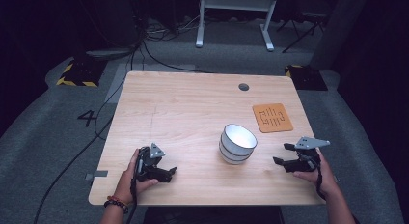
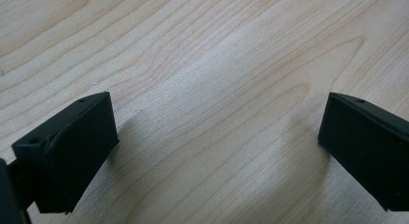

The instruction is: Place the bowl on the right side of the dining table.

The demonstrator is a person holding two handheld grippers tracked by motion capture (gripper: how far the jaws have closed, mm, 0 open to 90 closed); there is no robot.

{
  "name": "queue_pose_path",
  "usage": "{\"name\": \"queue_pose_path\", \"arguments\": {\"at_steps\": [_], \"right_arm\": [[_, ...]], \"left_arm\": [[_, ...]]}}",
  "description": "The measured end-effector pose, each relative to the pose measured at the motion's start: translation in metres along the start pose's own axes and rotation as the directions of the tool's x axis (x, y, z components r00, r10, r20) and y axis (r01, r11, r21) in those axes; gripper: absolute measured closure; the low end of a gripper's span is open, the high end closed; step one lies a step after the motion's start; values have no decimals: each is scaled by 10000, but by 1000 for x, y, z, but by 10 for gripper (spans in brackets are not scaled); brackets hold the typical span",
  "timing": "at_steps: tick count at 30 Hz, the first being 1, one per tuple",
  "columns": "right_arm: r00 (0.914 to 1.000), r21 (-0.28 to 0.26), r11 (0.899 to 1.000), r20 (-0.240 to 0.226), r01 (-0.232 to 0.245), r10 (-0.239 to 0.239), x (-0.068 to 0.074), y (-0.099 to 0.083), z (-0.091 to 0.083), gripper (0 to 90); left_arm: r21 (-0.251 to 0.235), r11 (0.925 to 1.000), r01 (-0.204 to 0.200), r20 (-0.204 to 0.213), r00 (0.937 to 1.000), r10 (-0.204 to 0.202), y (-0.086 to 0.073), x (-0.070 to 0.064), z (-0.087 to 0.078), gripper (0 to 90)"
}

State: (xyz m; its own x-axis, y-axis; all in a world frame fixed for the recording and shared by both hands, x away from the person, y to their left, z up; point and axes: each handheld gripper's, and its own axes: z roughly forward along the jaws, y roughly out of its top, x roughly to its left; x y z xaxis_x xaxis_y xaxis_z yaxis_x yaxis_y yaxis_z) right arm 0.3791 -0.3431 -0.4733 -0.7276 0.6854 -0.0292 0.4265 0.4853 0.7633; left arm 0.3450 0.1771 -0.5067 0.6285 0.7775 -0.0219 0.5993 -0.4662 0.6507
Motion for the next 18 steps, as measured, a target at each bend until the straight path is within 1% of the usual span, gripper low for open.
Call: {"name": "queue_pose_path", "arguments": {"at_steps": [9,14,18], "right_arm": [[9996,-359,9991,-187,208,-215,7,12,-3,220],[9979,-613,9974,-498,378,-409,13,23,-5,223],[9946,-604,9955,-696,728,-769,19,32,-3,225]], "left_arm": [[-2,10000,1,-1,10000,-1,0,0,0,3],[4,10000,-2,-2,10000,2,0,0,0,3],[-11,10000,12,0,10000,-12,0,0,0,3]]}}
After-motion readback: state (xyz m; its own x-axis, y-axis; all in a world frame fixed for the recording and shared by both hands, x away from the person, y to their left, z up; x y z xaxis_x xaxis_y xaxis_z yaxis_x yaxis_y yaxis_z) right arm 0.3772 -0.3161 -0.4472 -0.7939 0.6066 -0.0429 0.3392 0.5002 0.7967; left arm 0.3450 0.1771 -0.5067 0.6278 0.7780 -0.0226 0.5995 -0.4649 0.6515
